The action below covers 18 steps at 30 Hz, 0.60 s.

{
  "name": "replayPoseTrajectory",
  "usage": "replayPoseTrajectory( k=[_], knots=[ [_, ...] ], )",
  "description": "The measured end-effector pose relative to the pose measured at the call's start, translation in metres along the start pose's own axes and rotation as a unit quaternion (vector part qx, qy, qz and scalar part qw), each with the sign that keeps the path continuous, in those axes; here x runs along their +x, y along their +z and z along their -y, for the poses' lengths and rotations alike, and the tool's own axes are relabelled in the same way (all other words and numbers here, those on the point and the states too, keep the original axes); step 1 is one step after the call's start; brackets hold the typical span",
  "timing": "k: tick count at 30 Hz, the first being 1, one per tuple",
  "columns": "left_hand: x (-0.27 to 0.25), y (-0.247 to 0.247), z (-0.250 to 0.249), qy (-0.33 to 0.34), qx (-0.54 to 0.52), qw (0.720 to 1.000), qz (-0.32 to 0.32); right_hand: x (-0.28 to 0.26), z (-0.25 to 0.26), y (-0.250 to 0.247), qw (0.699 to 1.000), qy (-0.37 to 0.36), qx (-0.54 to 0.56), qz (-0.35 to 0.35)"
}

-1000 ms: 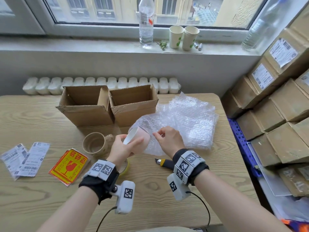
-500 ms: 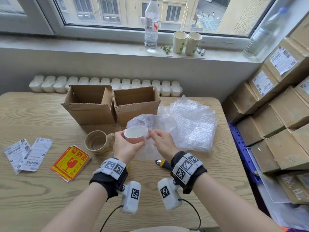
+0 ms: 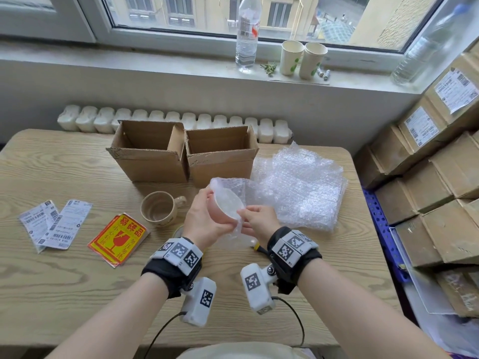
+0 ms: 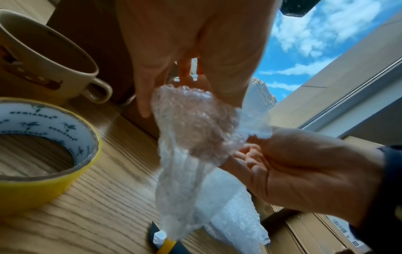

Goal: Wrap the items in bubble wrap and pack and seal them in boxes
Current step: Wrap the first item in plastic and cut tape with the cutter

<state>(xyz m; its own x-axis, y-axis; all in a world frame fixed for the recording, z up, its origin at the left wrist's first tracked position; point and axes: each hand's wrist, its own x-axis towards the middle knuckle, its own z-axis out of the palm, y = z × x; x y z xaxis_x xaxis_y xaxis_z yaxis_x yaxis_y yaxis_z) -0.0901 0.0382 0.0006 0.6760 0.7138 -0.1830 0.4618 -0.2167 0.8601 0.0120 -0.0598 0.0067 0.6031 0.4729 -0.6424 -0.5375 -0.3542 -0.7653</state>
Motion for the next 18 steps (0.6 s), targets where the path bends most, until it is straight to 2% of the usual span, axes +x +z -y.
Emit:
replayPoseTrajectory(
  k=[5,9,12,16,18],
  knots=[
    [0.003,0.004,0.004,-0.018,-0.02,0.999,0.031,0.005,-0.004,0.001,0.996,-0.016,-0.073,-0.049],
    [0.003,0.007,0.015,-0.106,-0.017,0.994,-0.02,0.01,0.001,-0.001,0.993,-0.021,-0.099,-0.065],
    [0.01,0.006,0.031,-0.197,-0.069,0.978,0.018,0.012,0.005,-0.004,0.992,-0.022,-0.116,-0.05],
    [0.018,0.002,0.045,-0.255,-0.157,0.954,0.028,0.015,0.003,-0.008,0.985,-0.018,-0.167,-0.045],
    [0.021,-0.001,0.048,-0.258,-0.163,0.952,-0.004,0.018,0.001,-0.009,0.981,-0.015,-0.189,-0.045]
  ],
)
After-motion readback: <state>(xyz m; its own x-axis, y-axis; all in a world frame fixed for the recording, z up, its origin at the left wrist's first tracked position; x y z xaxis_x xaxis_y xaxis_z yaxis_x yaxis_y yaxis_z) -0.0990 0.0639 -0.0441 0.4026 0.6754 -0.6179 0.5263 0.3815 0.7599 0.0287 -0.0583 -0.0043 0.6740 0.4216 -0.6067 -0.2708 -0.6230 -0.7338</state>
